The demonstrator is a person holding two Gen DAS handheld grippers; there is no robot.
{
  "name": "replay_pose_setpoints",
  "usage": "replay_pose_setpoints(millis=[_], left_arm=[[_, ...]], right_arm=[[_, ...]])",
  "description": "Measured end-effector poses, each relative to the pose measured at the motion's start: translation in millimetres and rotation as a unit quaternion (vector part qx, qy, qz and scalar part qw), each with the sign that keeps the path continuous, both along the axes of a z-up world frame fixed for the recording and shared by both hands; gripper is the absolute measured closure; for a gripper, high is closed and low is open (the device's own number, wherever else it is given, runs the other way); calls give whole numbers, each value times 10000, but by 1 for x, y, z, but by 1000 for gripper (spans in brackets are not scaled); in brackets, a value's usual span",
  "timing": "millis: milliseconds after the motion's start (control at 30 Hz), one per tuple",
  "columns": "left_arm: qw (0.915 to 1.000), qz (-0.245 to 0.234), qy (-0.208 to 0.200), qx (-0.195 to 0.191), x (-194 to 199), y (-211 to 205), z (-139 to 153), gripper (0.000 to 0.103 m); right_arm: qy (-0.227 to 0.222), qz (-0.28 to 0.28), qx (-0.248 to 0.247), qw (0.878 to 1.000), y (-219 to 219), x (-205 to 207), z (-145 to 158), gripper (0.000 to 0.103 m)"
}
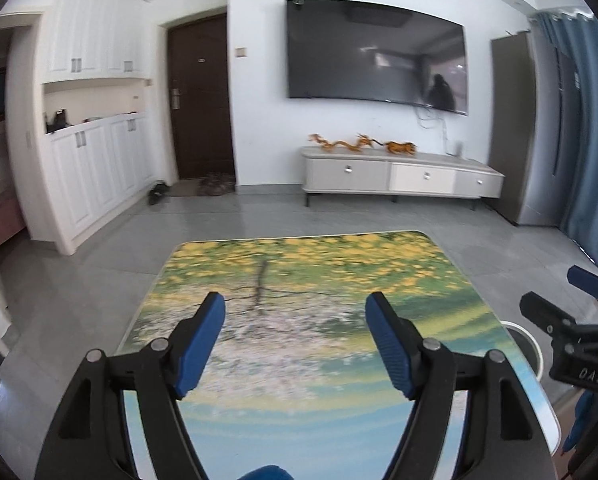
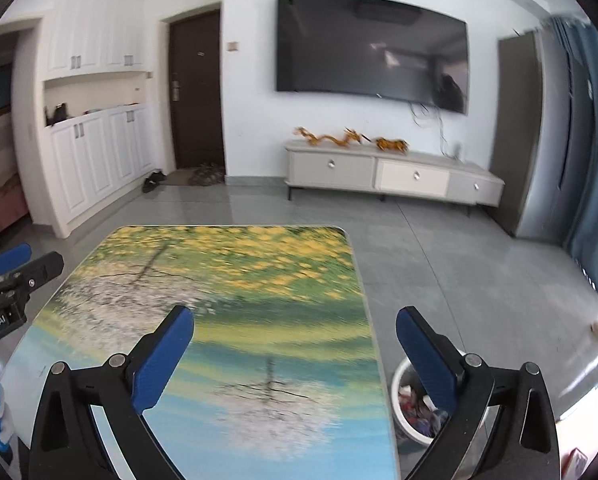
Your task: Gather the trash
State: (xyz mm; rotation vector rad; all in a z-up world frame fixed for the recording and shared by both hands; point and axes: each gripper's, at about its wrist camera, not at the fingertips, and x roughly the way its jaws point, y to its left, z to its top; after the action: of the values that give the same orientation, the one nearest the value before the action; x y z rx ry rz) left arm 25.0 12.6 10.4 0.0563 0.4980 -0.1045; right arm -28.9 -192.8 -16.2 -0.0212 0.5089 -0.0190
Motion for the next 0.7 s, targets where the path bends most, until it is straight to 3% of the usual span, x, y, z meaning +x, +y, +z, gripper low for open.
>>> replay_pose_setpoints(millis=[233,700], left_arm=[[9986,493,17,165,-11,21,-4,31],[9973,627,304,253,2,29,-33,31]], right_arm=[[-60,189,-15,9998,23,0,-10,0],[246,-19,137,9996,16,18,-41,0]])
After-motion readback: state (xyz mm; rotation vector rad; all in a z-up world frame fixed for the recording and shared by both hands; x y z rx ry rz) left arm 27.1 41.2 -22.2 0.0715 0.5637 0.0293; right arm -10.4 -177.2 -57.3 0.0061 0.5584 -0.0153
